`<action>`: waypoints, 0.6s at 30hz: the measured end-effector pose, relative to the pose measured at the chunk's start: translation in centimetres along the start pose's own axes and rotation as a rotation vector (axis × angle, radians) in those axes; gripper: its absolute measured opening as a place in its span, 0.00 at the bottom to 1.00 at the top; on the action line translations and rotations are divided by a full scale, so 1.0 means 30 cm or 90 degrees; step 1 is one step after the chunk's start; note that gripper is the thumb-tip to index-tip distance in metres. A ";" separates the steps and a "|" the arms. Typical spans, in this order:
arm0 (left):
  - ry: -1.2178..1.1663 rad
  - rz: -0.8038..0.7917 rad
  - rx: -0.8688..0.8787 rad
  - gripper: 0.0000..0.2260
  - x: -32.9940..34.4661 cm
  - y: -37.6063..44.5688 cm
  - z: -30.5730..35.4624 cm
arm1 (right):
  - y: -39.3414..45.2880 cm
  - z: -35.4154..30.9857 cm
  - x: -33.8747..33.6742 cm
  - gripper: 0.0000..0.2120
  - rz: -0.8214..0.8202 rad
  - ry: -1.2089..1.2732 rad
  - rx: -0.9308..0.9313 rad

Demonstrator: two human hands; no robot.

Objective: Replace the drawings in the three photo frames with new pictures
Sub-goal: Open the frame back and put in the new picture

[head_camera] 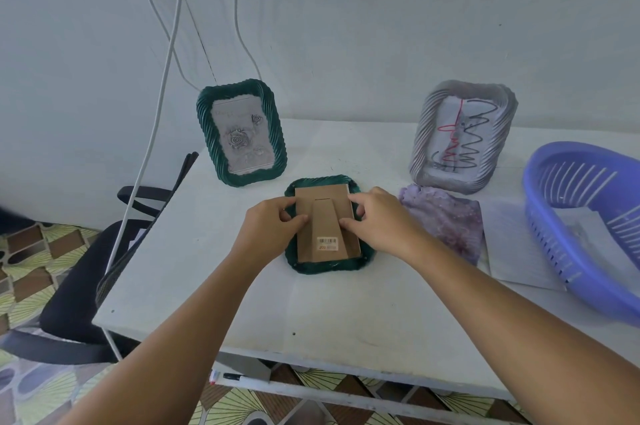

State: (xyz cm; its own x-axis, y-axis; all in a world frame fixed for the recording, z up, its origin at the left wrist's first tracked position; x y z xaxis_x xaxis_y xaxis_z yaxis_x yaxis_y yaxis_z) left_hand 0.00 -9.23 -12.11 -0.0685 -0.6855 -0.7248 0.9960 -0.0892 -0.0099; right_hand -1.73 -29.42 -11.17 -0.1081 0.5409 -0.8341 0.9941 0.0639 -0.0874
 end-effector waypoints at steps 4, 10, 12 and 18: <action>0.021 -0.003 0.005 0.21 0.003 0.006 0.004 | 0.009 0.008 0.002 0.17 0.006 0.018 -0.008; 0.032 0.001 0.002 0.22 0.005 0.009 -0.005 | 0.037 0.034 0.009 0.18 0.010 0.065 -0.015; 0.024 -0.001 -0.002 0.21 0.004 0.012 -0.007 | 0.048 0.042 0.007 0.22 0.011 0.066 -0.008; 0.027 0.083 -0.004 0.20 -0.031 0.027 -0.011 | 0.090 0.073 -0.054 0.22 0.124 0.076 0.026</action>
State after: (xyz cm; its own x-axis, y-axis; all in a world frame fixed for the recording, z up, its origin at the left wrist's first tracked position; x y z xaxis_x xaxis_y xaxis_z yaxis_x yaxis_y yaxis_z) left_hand 0.88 -8.41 -11.67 0.0646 -0.6597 -0.7487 0.9966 0.0042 0.0823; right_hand 1.14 -31.96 -11.24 0.0886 0.6356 -0.7669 0.9954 -0.0849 0.0447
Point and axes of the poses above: each hand's wrist, its own y-axis towards the middle knuckle, its own x-axis out of the palm, z = x × y, the point moved 9 cm from there along y, towards the middle knuckle, and after that the axes turned 3 degrees about x, right-handed, at the moved point
